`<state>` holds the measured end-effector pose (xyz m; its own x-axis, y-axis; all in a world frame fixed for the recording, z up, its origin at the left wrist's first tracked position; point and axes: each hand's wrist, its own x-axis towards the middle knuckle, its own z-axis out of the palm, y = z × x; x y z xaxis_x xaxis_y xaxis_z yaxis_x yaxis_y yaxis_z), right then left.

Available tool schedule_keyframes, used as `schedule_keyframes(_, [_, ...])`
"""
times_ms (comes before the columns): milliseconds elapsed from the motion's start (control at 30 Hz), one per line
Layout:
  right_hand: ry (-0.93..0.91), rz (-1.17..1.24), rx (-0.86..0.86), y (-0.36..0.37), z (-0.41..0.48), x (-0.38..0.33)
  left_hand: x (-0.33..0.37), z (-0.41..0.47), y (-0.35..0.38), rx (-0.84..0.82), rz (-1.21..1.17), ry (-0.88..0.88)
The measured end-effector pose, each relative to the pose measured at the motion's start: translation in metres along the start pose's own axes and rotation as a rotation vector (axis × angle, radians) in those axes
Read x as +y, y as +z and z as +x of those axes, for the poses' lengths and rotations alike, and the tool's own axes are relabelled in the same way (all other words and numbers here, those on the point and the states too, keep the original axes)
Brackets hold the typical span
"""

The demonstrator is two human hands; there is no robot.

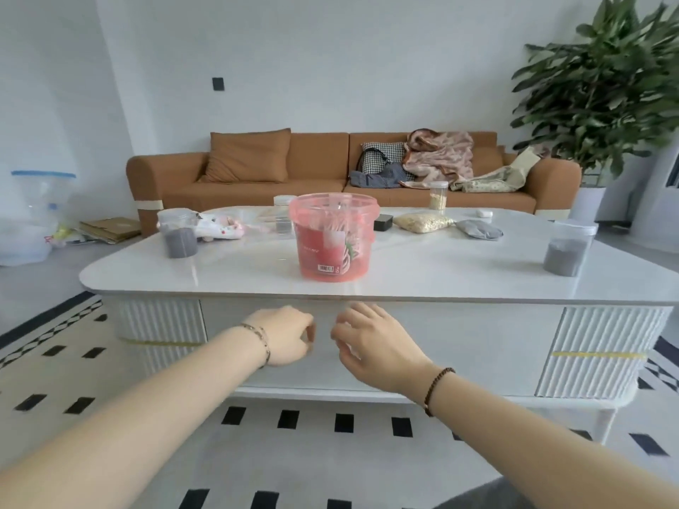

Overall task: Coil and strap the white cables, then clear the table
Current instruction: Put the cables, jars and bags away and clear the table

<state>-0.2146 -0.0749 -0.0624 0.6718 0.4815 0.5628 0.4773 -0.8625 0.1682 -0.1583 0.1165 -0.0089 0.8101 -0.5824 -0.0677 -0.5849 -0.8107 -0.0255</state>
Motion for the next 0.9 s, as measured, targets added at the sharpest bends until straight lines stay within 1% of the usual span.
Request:
schedule_keyframes(33, [-0.036, -0.018, -0.006, 0.011, -0.009, -0.002, 0.007, 0.006, 0.018, 0.006, -0.063, 0.021])
schedule_keyframes(67, [-0.025, -0.041, -0.036, 0.021, -0.016, -0.003, 0.013, 0.010, 0.034, 0.034, -0.098, 0.042])
schedule_keyframes(100, [0.024, -0.059, -0.067, 0.031, -0.021, -0.004, 0.017, 0.013, 0.046, 0.085, -0.085, 0.061])
schedule_keyframes(200, [0.345, -0.060, -0.263, 0.054, -0.028, 0.005, 0.020, 0.026, 0.069, 0.328, -0.030, 0.060])
schedule_keyframes(267, [0.467, -0.030, -0.348, 0.061, -0.031, 0.014, 0.019, 0.028, 0.074, 0.472, -0.062, 0.065])
schedule_keyframes(400, [0.560, 0.040, -0.378, 0.060, -0.023, 0.013, 0.013, 0.032, 0.079, 0.650, -0.097, 0.096])
schedule_keyframes(467, [0.594, 0.102, -0.477, 0.048, -0.014, 0.013, 0.013, 0.033, 0.078, 0.688, -0.115, 0.112])
schedule_keyframes(533, [0.547, 0.087, -0.580, 0.028, -0.004, 0.011, 0.012, 0.032, 0.078, 0.735, -0.121, 0.119])
schedule_keyframes(567, [0.514, 0.062, -0.586, 0.015, 0.000, 0.010, 0.013, 0.032, 0.078, 0.754, -0.115, 0.121])
schedule_keyframes(633, [0.479, 0.027, -0.485, -0.010, 0.007, 0.009, 0.014, 0.032, 0.081, 0.775, -0.109, 0.110])
schedule_keyframes(767, [0.544, -0.004, -0.064, -0.046, 0.015, 0.022, 0.026, 0.036, 0.079, 0.772, -0.145, -0.005])
schedule_keyframes(800, [0.563, -0.007, 0.003, -0.050, 0.014, 0.031, 0.029, 0.036, 0.078, 0.779, -0.159, -0.019])
schedule_keyframes(833, [0.585, -0.004, 0.027, -0.049, 0.010, 0.040, 0.032, 0.034, 0.078, 0.797, -0.167, -0.022])
schedule_keyframes(900, [0.611, 0.009, -0.012, -0.038, -0.003, 0.054, 0.038, 0.029, 0.083, 0.836, -0.143, -0.025])
